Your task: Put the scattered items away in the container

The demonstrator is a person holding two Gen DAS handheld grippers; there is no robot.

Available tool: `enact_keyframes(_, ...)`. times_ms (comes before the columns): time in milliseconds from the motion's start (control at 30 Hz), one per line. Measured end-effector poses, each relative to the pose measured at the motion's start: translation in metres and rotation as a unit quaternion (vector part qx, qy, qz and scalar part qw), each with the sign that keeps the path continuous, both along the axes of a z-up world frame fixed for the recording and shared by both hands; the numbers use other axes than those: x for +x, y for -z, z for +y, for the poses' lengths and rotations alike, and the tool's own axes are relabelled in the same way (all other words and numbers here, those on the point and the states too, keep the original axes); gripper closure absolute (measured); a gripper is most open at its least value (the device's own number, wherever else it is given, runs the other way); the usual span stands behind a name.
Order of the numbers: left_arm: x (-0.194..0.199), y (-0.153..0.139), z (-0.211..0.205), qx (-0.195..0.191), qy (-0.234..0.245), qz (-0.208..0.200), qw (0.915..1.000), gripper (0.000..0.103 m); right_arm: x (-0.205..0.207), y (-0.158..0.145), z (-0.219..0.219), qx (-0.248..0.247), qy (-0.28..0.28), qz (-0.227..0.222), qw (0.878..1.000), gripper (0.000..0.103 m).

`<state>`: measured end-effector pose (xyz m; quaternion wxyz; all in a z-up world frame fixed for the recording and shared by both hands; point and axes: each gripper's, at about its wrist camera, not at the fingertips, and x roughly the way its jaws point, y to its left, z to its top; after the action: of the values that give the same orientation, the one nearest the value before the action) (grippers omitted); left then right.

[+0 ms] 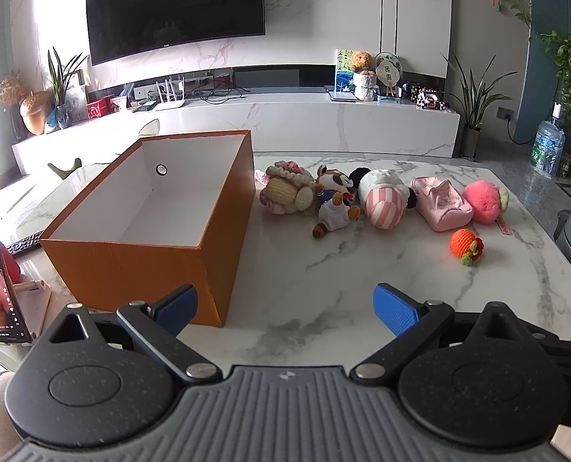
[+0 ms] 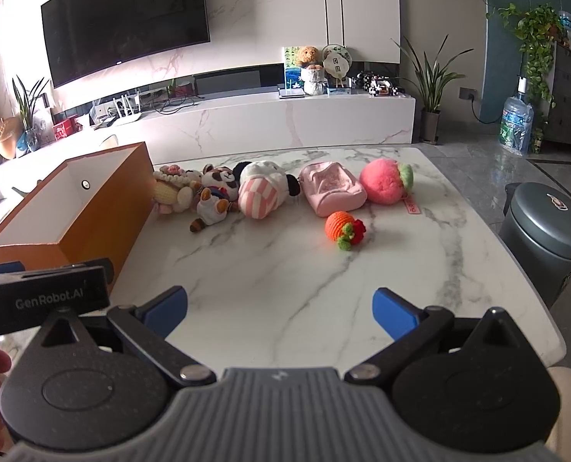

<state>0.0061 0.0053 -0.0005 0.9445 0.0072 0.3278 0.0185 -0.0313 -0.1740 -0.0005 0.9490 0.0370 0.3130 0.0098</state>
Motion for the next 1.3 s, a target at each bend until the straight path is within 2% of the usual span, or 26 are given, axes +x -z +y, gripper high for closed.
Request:
enact_keyframes(1167,0.007,0.005,0.001,-0.002,-0.005,0.008,1.0,0.0,0.005,0.006,0.0,0.003,-0.002,0.011,1.0,0.0)
enact_keyframes(1300,0.014,0.007,-0.002,-0.001,0.005,0.009,0.9999,0.0,0.007,0.008,-0.003,0.005,0.005,-0.007,1.0,0.0)
